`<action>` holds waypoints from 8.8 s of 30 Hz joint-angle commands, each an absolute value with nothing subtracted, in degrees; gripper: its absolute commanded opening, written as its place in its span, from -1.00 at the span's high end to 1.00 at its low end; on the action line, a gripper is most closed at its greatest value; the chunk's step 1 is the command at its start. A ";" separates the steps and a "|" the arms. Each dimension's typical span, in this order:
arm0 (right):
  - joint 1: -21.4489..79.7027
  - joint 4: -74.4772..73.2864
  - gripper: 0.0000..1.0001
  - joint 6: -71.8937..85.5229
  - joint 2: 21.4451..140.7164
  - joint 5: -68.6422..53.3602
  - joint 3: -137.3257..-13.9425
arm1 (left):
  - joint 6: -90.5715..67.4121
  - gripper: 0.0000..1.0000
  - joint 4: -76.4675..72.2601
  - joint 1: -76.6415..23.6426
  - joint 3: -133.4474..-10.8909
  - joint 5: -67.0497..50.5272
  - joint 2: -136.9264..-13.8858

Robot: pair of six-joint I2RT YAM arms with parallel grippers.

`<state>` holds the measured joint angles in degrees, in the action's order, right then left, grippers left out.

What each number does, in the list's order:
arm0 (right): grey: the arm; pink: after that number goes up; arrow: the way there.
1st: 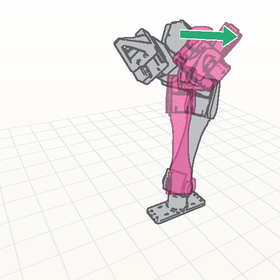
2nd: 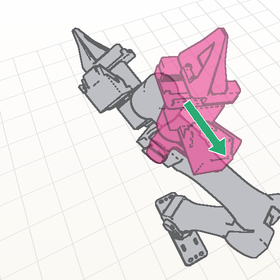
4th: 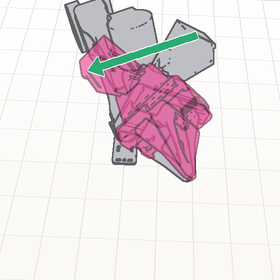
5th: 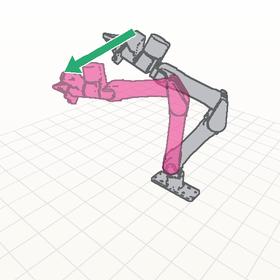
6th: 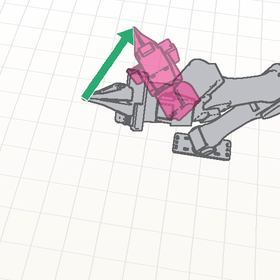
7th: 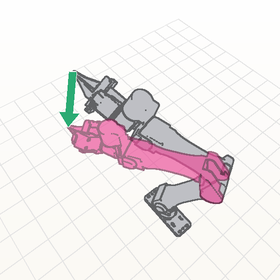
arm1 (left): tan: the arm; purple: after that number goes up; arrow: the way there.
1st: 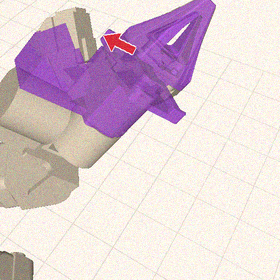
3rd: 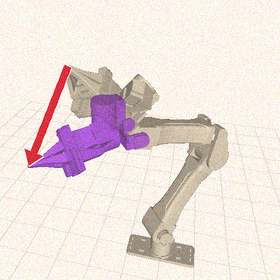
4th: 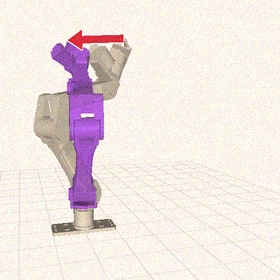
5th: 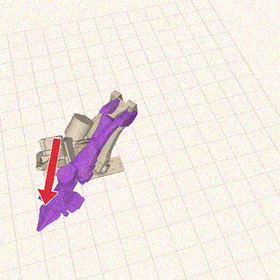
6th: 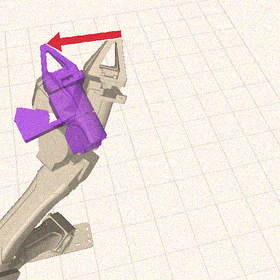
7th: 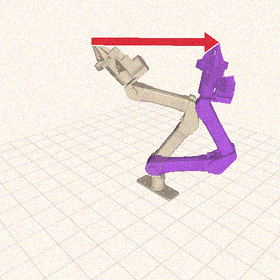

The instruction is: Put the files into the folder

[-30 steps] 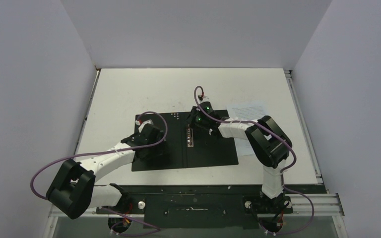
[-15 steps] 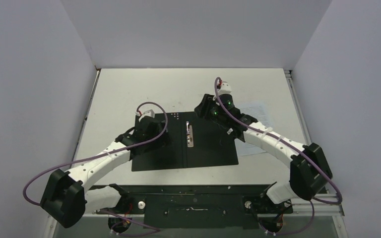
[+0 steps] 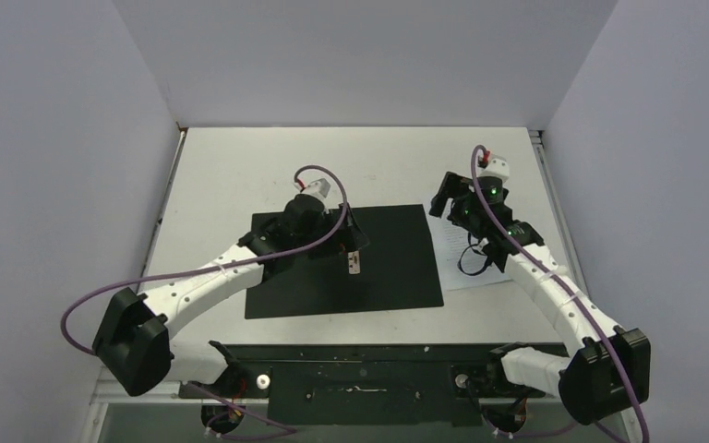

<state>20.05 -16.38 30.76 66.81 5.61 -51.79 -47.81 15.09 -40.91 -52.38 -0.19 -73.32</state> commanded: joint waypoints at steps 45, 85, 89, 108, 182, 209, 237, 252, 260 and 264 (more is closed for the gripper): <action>-12.85 1.09 -0.80 30.61 89.91 -6.89 -41.82 | -44.97 -0.75 7.51 -46.82 -111.03 -22.03 -138.59; -11.99 -4.72 0.82 30.11 79.54 -7.57 -43.54 | -44.98 -0.73 9.16 -47.00 -111.01 -21.61 -142.21; -11.79 -5.80 0.89 29.97 77.65 -7.57 -44.05 | -45.19 -0.73 9.06 -46.92 -111.08 -21.62 -142.26; -11.51 -13.31 0.89 29.31 64.95 -11.34 -50.06 | -47.59 -0.74 2.21 -43.61 -104.56 -26.58 -127.68; 10.66 13.35 0.24 50.68 51.06 -36.60 -41.22 | -63.46 1.00 -42.10 -30.32 -49.19 -38.96 -74.76; 10.65 38.46 -0.83 63.80 42.37 -49.59 -34.40 | -58.82 1.00 -31.73 -30.40 -49.55 -53.16 -58.03; 17.79 28.21 -0.15 58.10 38.04 -56.51 -42.41 | -58.52 1.00 -32.75 -30.94 -48.87 -53.49 -59.12; 18.88 13.66 0.21 48.43 40.03 -54.77 -47.31 | -57.39 1.00 -30.76 -30.94 -50.20 -53.35 -58.45; 20.14 12.00 0.56 46.99 41.15 -54.58 -47.71 | -57.45 1.00 -30.81 -30.94 -50.80 -53.61 -58.72; 20.20 9.59 0.89 45.27 41.15 -53.84 -48.66 | -57.05 1.00 -30.12 -30.94 -50.51 -53.63 -58.57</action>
